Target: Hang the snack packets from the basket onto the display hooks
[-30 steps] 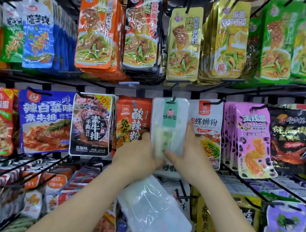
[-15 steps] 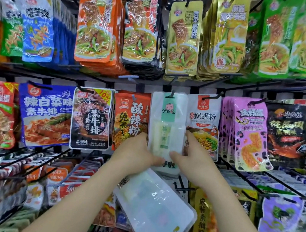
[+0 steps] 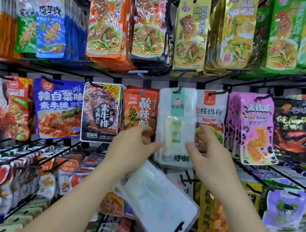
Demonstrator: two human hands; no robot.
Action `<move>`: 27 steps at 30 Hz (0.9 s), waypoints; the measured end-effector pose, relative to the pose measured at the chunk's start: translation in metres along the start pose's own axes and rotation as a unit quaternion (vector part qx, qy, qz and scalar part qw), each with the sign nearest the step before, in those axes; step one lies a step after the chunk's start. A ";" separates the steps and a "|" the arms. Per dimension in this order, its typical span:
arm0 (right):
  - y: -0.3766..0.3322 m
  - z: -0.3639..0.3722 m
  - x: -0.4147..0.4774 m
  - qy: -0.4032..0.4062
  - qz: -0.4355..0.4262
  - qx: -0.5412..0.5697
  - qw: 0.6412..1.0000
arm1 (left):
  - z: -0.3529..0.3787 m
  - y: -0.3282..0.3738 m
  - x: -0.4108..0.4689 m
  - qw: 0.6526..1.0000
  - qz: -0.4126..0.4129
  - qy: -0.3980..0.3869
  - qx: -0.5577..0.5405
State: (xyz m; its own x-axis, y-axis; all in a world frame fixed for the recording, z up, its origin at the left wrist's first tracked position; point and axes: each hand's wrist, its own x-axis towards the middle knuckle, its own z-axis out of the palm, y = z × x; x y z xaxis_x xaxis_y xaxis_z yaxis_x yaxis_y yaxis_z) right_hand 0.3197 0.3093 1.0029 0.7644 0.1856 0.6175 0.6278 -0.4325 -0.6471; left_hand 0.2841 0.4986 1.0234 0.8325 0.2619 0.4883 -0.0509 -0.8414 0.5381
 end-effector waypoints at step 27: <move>-0.083 -0.002 -0.059 -0.068 0.022 0.373 0.925 | -0.074 0.024 -0.085 0.885 0.084 -0.016 -0.457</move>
State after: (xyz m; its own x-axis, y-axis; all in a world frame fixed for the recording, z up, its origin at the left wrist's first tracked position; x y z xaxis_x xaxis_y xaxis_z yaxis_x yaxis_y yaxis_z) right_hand 0.2226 0.3324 1.0208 0.7709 0.3142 0.5541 0.4838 0.2772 -0.8301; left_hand 0.1716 0.4911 1.0461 0.7853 0.1432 0.6023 -0.5884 -0.1296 0.7981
